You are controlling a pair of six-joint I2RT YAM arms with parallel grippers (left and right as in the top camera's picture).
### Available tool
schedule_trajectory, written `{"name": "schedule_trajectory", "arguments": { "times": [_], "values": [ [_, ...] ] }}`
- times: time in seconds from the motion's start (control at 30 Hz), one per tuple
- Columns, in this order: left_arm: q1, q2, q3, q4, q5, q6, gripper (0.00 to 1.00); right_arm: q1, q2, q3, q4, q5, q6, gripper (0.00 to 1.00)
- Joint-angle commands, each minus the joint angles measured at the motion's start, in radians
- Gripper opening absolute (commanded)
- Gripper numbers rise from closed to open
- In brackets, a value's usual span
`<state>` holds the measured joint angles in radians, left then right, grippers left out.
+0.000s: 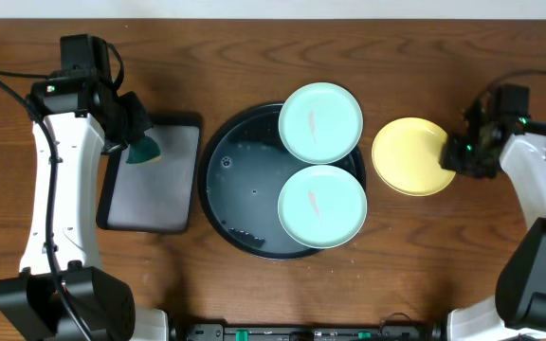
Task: Clean dirty plates on tray and stack at the side
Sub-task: 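Move right gripper to the upper pale green plate and grip it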
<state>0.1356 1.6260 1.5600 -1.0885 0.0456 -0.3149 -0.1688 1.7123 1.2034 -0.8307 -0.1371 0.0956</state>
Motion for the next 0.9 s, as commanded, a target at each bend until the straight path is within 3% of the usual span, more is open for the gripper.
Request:
{"name": "schedule_trajectory", "arguments": {
  "times": [0.0, 0.13, 0.5, 0.87],
  "values": [
    [0.002, 0.007, -0.008, 0.002, -0.004, -0.004, 0.08, 0.119, -0.007, 0.066, -0.051, -0.122, -0.034, 0.34],
    [0.002, 0.007, -0.008, 0.002, -0.004, -0.004, 0.08, 0.235, -0.004, 0.045, -0.069, -0.194, -0.026, 0.38],
    [0.002, 0.007, -0.008, 0.002, -0.004, -0.004, 0.08, 0.440, 0.025, -0.040, -0.093, -0.132, 0.005, 0.40],
    [0.002, 0.007, -0.008, 0.003, -0.004, -0.004, 0.08, 0.472, 0.122, -0.066, -0.078, -0.081, 0.004, 0.26]
  ]
}}
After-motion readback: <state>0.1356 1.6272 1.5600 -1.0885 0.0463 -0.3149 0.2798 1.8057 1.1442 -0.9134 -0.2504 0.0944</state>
